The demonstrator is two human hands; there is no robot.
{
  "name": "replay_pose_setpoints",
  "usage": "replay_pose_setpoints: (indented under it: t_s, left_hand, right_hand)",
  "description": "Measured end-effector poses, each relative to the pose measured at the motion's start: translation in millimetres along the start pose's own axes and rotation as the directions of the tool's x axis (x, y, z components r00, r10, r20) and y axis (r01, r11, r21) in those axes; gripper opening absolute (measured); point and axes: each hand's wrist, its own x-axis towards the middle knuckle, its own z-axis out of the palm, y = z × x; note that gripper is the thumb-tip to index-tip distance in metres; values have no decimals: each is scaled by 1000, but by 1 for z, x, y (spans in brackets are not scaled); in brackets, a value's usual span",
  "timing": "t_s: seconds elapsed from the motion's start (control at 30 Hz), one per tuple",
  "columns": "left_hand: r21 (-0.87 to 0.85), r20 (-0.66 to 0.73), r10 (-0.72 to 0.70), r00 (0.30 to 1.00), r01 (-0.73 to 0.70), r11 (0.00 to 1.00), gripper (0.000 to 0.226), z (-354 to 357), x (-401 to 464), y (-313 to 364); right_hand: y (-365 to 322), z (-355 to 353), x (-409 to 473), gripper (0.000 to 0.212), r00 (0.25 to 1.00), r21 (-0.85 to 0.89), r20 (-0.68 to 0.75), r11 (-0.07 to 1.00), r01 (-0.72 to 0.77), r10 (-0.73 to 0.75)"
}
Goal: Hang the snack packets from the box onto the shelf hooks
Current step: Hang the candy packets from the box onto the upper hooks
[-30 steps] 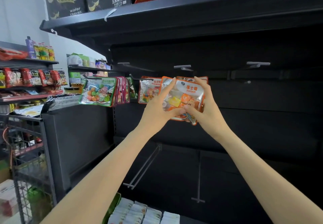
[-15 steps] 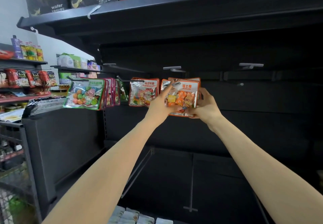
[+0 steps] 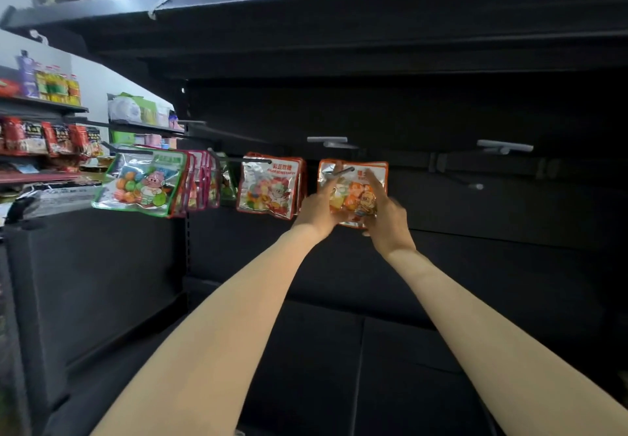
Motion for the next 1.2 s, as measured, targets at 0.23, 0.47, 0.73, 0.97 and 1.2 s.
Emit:
replay_pose_setpoints:
  t_s: [0.23,0.47,0.73,0.97,1.2]
  left_hand:
    - [15,12,23,1000,-23,1000,77,-7,-4,0]
    - [174,-186,33,982,0,985,60,-15,-30,-2]
    - [538,-354,248,902,-20,843,25,-71,-122,-28]
    - [588,-416,19,909,253,769,25,-166,-250,-138]
    - [421,-432,-494,755,653,630,17,-256,-395,-279]
  right_hand:
    - [-5,-8,0,88,997,-218,46,974,-55,66]
    - [-27,-13,-32,63,987,-440,-88,894,85,-137]
    - [-84,44,-78,30,942,87,12,939,332,-335]
    - [-177,170,-144,25,888,324,280,907,270,-365]
    - [-271,339,-242,25,681,354,632,920,171,-370]
